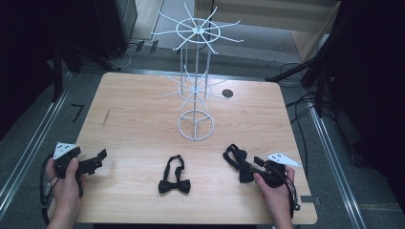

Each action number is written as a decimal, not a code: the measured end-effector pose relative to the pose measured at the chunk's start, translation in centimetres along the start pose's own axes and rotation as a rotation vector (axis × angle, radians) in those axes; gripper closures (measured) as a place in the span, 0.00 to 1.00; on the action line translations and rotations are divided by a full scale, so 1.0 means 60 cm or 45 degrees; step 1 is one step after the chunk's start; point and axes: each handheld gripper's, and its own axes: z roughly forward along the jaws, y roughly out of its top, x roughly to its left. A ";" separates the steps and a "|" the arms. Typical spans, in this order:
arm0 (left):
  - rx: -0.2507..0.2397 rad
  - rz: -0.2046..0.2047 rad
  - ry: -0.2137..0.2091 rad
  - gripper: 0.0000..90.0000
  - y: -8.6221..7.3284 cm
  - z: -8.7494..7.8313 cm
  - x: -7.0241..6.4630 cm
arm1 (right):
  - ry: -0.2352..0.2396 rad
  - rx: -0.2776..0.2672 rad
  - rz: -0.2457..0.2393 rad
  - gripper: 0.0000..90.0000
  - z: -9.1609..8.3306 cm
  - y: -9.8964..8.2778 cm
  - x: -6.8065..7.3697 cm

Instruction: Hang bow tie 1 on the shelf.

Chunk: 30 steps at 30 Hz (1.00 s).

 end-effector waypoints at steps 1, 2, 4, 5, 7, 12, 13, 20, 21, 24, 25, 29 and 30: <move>0.000 0.000 0.000 0.00 0.000 0.000 0.000 | 0.002 0.006 -0.004 0.52 0.001 0.000 0.002; 0.000 0.000 0.000 0.00 0.000 0.000 0.000 | 0.002 0.009 -0.006 0.52 0.003 -0.001 0.004; 0.000 0.001 0.001 0.00 0.000 0.000 0.000 | 0.004 0.010 -0.016 0.52 0.005 0.000 0.007; 0.000 0.001 0.001 0.00 0.000 0.000 0.000 | 0.004 0.013 -0.018 0.52 0.005 0.000 0.008; 0.000 0.001 0.001 0.00 0.000 0.000 0.000 | 0.000 0.010 -0.032 0.52 0.007 0.000 0.013; 0.000 0.002 0.001 0.00 0.000 0.000 0.000 | -0.006 0.032 -0.052 0.53 0.012 -0.001 0.020; 0.000 0.002 0.001 0.00 0.000 0.000 0.000 | -0.011 0.033 -0.061 0.53 0.013 -0.001 0.021; 0.001 0.001 0.001 0.00 0.000 0.000 0.000 | -0.051 0.058 -0.134 0.54 0.018 -0.002 0.031; 0.000 0.001 0.001 0.00 0.000 0.000 0.000 | -0.048 0.066 -0.129 0.54 0.019 -0.002 0.032; 0.000 0.001 0.001 0.00 0.000 0.000 0.000 | -0.048 0.073 -0.123 0.54 0.021 -0.002 0.031; 0.001 0.001 0.000 0.00 0.000 0.000 0.000 | -0.044 0.075 -0.120 0.54 0.021 -0.002 0.030; 0.001 0.000 0.001 0.00 0.000 0.000 0.000 | -0.049 0.081 -0.120 0.58 0.020 -0.002 0.028; 0.001 0.000 0.001 0.00 0.000 0.000 0.000 | -0.040 0.086 -0.109 0.61 0.020 -0.002 0.026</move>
